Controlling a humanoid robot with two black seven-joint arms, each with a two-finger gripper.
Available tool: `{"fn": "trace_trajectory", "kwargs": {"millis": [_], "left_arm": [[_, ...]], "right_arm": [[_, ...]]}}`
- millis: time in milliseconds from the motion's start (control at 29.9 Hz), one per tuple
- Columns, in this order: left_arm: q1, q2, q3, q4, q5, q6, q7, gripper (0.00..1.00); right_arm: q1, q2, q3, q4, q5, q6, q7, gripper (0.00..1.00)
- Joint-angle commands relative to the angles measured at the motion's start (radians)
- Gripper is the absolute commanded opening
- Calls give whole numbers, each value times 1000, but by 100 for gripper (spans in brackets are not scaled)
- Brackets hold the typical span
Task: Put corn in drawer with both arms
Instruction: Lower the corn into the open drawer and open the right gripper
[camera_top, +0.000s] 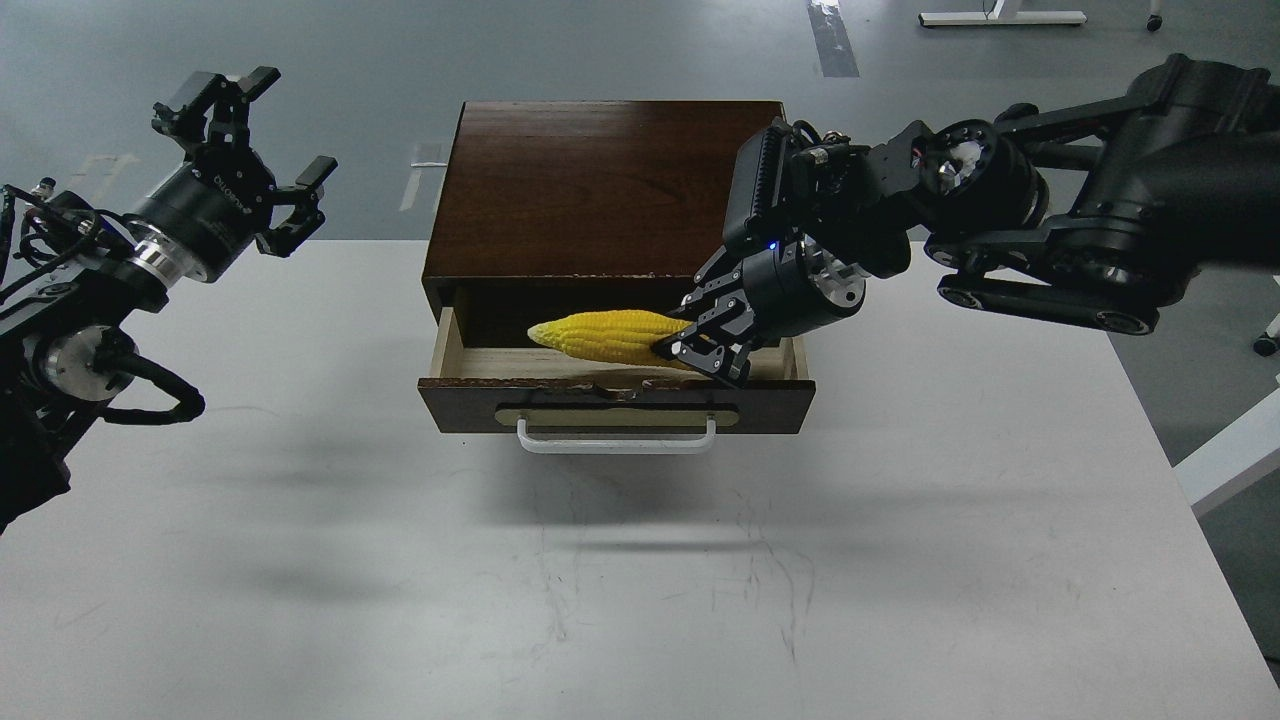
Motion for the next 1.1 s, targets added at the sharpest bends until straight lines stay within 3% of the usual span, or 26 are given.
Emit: {"fn": "trace_trajectory", "kwargs": {"millis": [0,234,568,1069], "left_arm": [[0,0,0,0,0,0,0,98],[2,2,0,-1,0,0,0,98],[2,3,0,-3,0,0,0,98],[2,3,0,-1,0,0,0,98]], "right_arm": [[-11,12,-2,-19,-2,-1,0,28],[-19,19,-2,-20,-2,-1,0,33],[-25,19,-2,-22,-2,-1,0,50],[-25,18,-2,-22,-2,-1,0,54]]}}
